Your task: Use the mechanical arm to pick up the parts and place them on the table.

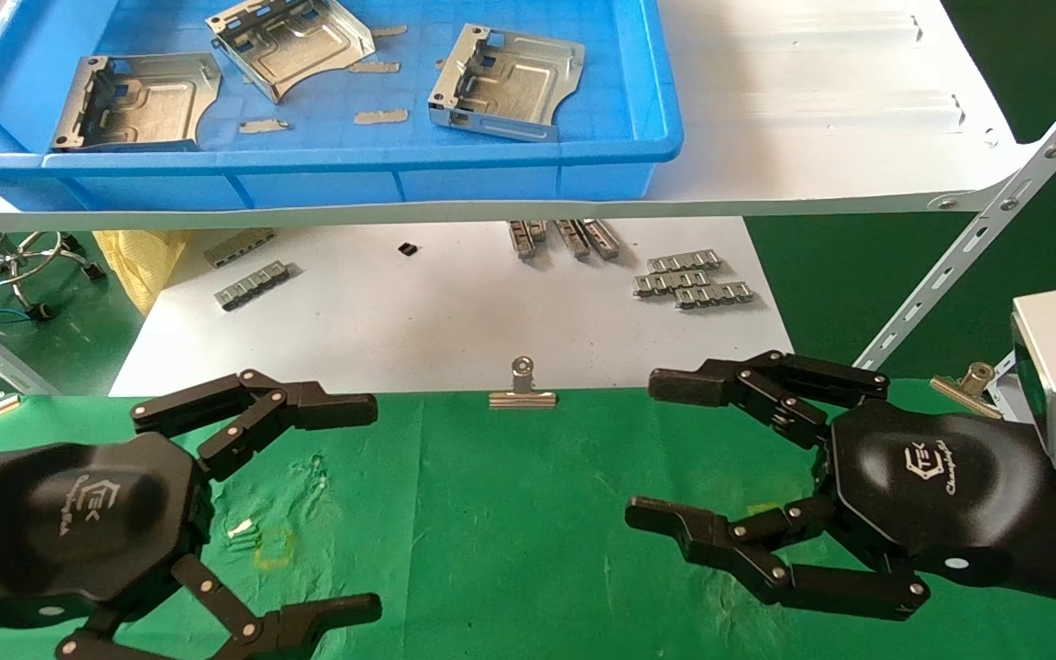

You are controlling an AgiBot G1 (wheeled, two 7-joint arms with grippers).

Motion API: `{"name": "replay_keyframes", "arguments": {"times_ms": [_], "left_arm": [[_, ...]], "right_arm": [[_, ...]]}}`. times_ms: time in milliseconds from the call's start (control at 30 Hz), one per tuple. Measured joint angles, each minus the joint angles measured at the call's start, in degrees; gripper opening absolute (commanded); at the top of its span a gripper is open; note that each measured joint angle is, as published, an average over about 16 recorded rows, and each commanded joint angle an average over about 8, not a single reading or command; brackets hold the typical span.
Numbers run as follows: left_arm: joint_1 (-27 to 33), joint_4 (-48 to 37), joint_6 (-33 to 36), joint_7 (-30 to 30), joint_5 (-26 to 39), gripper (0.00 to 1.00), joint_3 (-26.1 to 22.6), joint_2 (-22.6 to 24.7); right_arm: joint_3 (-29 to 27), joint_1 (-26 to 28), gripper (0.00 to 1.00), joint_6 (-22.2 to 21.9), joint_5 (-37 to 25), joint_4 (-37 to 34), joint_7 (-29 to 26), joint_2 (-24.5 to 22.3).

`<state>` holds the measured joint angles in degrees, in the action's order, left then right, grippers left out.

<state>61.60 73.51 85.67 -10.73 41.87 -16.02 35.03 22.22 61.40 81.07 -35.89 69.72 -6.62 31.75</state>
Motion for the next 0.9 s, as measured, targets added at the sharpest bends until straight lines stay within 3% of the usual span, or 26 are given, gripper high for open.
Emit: {"name": "replay_keyframes", "arguments": {"times_ms": [900], "left_arm": [[0.90, -0.17, 0.02, -0.16, 0.30, 1.00, -0.05, 0.06]], "right_arm": [[0.00, 0.00, 0.00, 0.00, 0.00, 0.00, 0.00, 0.00]]}}
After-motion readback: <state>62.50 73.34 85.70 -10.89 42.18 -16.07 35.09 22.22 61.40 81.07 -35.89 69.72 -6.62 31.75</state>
